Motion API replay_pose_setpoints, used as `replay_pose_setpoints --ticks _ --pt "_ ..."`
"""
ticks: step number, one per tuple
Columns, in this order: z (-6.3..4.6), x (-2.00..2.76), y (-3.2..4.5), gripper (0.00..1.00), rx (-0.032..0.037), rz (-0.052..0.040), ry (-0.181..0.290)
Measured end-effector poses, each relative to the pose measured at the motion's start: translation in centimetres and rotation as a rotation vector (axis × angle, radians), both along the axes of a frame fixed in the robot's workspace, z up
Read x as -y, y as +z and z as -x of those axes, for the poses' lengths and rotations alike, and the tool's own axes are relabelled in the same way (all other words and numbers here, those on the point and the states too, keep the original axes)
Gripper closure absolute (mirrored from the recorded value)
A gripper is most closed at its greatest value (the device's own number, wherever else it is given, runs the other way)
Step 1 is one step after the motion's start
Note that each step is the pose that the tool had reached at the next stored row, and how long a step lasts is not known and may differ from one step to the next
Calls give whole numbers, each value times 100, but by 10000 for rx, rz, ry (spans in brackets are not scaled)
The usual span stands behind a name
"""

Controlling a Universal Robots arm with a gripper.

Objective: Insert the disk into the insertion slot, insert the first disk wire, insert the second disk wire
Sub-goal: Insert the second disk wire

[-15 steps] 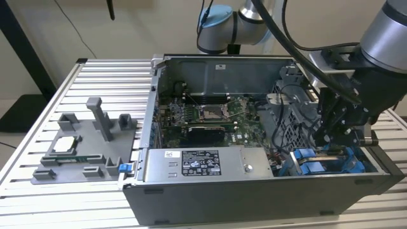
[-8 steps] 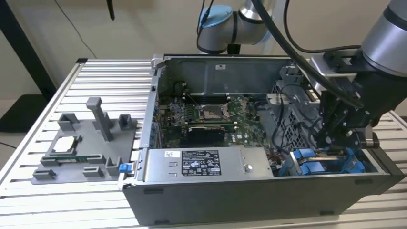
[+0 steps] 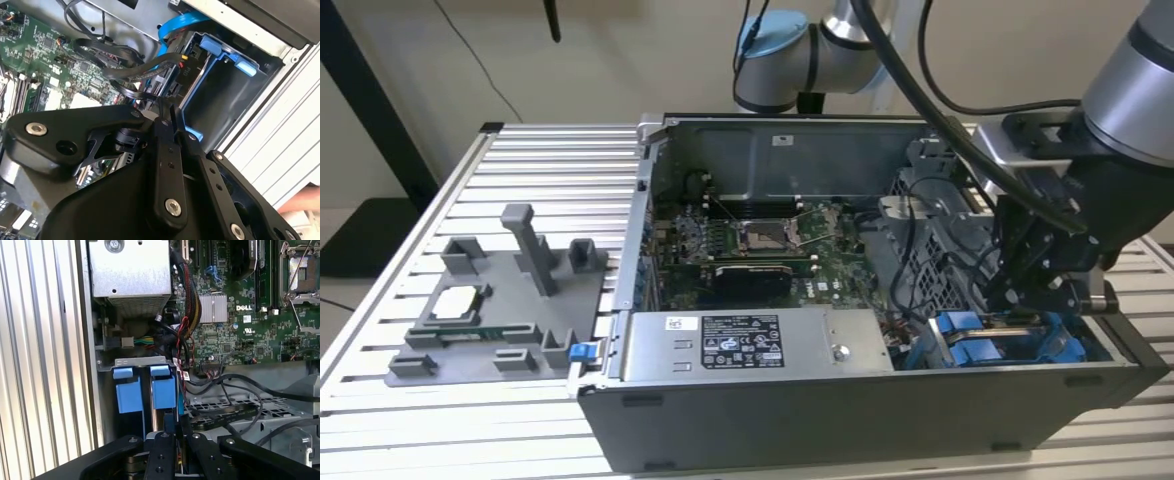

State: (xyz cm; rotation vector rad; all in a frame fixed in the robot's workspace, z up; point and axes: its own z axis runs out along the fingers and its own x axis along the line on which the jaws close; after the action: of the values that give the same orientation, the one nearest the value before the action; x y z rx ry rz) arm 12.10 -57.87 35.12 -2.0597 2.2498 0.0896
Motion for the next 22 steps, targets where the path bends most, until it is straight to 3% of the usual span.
replay_pose_setpoints --ticks 22 --pt "-103 0 -44 100 -1 -36 0"
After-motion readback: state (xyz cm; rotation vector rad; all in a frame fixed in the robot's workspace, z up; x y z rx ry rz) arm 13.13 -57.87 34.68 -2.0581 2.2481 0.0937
